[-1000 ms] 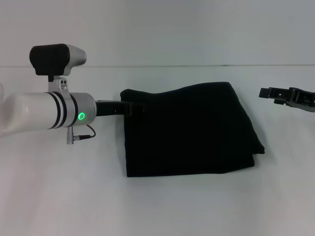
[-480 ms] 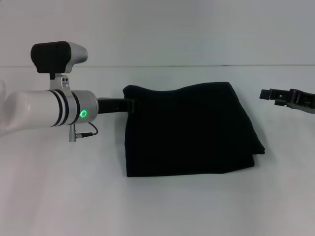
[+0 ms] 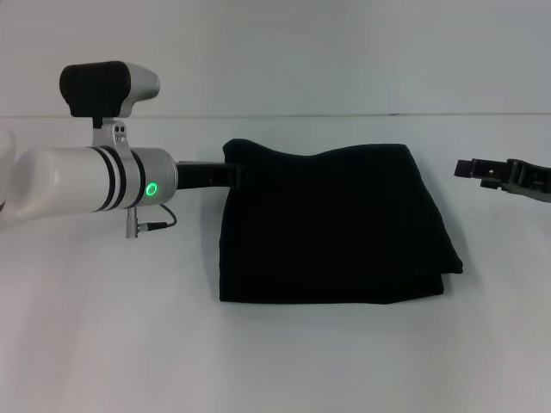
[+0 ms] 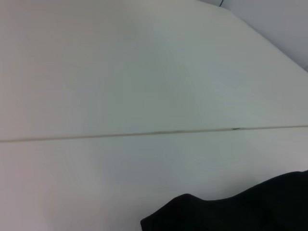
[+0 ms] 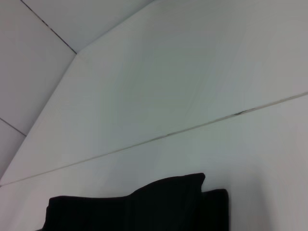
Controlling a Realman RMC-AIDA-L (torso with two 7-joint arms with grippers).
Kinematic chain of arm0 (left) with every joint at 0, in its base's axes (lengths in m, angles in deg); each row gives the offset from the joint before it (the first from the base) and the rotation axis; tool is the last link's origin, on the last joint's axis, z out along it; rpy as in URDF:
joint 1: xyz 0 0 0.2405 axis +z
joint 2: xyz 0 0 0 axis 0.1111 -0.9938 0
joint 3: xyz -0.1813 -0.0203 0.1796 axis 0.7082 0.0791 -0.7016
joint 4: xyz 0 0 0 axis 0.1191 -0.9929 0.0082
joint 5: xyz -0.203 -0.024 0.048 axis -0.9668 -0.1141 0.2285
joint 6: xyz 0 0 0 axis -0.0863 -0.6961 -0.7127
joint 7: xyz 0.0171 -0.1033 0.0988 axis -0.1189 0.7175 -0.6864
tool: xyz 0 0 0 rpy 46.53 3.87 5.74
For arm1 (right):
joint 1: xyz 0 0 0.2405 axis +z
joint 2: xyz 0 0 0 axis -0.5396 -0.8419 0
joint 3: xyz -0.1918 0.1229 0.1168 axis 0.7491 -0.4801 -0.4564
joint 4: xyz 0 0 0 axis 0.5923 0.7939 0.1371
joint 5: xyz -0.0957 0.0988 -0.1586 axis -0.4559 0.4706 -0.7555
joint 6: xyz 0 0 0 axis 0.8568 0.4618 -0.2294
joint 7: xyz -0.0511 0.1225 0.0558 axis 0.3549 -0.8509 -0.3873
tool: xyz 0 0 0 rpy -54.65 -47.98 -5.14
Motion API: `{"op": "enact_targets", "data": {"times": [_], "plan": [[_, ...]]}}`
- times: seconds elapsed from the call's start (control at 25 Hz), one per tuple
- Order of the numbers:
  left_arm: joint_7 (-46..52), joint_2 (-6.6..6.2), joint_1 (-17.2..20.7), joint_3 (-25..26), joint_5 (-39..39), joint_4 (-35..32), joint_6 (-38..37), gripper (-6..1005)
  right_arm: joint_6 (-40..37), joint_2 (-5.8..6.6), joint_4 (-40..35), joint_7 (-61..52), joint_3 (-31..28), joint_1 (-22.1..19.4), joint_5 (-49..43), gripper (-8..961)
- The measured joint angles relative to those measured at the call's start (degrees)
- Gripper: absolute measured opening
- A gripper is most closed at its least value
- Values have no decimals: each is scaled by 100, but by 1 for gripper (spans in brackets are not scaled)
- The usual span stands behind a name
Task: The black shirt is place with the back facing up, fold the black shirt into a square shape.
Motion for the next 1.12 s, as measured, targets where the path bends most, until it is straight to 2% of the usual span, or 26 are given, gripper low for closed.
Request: {"op": "enact_targets", "data": {"times": [0.32, 0.52, 0.64, 0.76, 0.88, 1.0, 1.12], "plan": [[0, -12, -78, -20, 43, 7, 3, 44, 6, 0, 4, 4, 0, -4, 0, 726], [2, 8, 106, 60, 9, -233, 14, 46, -23, -11, -28, 160, -26, -10, 6, 727], [8, -37, 331, 264, 4, -654, -88, 152, -143, -30, -91, 420, -72, -24, 45, 728], [-10, -79, 527, 561, -2, -1186, -649, 255, -444, -75, -281, 827, -132, -28, 108, 729], [-272, -91, 628, 718, -3, -1715, -1710, 353, -792, -137, -624, 1076, -80, -5, 96, 802], [-799, -78, 648, 676, -1, -2076, -2793, 444, -1067, -162, -1063, 1178, 169, 36, 3, 853], [-1273, -68, 596, 457, 37, -2237, -3327, 520, -1163, -166, -1490, 1139, 541, 63, -110, 861]]}}
